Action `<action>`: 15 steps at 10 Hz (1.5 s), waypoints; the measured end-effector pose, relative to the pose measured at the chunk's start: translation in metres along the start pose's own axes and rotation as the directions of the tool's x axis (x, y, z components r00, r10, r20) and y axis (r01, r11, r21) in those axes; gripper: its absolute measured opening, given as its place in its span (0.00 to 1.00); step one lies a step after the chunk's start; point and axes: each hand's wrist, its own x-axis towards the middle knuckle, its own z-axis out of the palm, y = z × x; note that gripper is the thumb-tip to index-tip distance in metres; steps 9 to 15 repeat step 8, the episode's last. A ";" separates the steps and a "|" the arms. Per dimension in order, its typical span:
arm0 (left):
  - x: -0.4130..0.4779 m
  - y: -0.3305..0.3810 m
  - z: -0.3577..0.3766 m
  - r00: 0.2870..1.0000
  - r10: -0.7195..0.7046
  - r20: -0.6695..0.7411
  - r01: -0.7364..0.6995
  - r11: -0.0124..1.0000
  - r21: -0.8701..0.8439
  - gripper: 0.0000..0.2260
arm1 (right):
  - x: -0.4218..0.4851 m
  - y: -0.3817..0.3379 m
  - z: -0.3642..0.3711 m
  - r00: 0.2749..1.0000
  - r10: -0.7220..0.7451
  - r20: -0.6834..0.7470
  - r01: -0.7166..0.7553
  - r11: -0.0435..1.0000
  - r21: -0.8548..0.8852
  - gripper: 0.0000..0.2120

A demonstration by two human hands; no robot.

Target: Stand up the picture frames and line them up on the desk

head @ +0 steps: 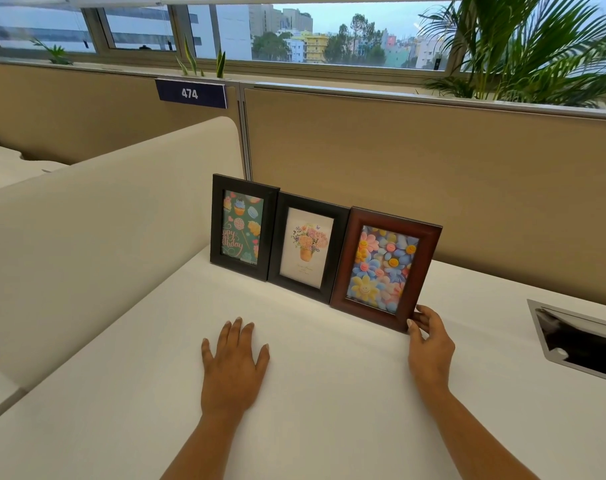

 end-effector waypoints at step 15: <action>0.000 0.001 -0.005 1.000 -0.002 0.023 0.001 0.999 0.037 0.34 | -0.016 -0.002 -0.006 0.994 0.036 0.100 -0.021 0.988 -0.153 0.20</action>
